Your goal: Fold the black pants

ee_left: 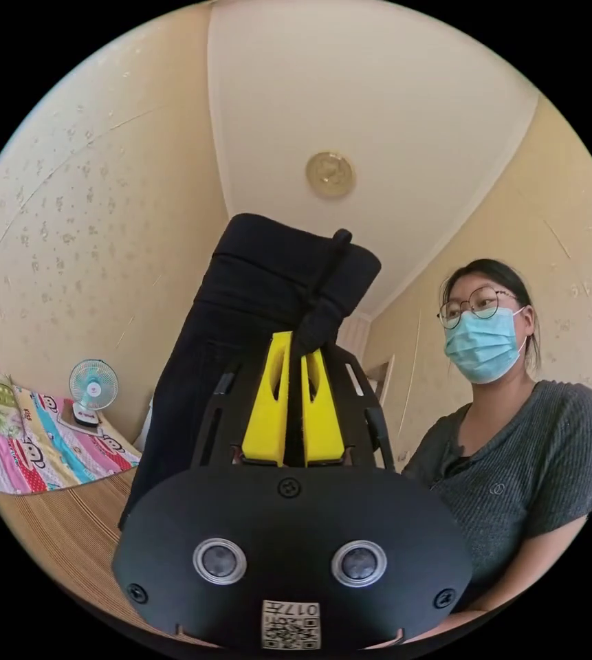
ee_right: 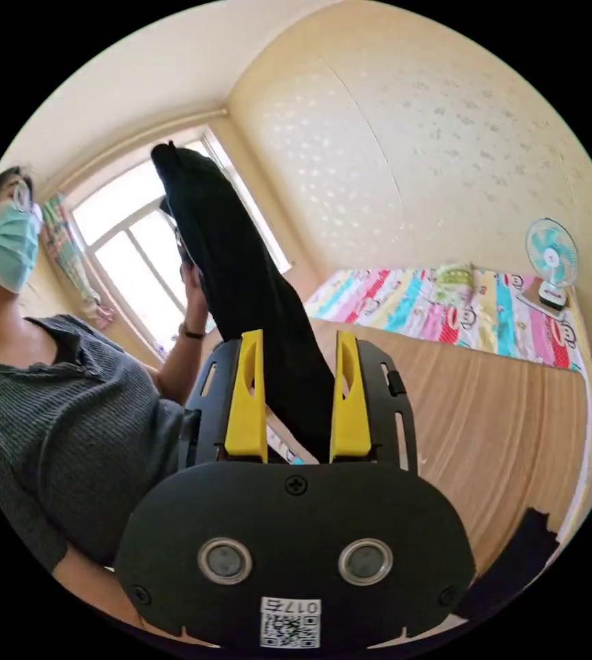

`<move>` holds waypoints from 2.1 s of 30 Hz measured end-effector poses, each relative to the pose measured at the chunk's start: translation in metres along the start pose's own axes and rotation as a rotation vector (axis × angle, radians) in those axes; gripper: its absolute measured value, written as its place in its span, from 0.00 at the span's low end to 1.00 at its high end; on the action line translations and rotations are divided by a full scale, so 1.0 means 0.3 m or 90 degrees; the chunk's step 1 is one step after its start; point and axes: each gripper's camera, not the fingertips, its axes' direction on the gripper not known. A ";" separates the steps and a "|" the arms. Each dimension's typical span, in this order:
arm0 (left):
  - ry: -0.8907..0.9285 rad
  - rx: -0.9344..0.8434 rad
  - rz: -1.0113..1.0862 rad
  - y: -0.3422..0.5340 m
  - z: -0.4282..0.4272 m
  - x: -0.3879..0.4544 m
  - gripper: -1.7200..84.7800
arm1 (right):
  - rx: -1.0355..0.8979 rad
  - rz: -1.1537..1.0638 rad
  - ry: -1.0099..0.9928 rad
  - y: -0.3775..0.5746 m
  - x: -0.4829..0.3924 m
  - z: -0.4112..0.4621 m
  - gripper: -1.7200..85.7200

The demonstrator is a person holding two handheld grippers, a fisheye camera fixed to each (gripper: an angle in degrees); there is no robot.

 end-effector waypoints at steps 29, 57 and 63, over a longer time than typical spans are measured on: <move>-0.301 -0.118 0.296 -0.868 0.110 0.732 0.01 | -0.064 -0.302 0.135 -1.071 -0.301 0.145 0.09; -0.561 -0.480 -0.688 0.333 -1.065 -1.241 0.17 | -0.550 0.431 0.319 0.314 1.999 0.860 0.13; -0.640 -0.579 -0.665 0.424 -1.127 -1.221 0.18 | -0.612 0.501 0.473 0.599 1.987 0.762 0.16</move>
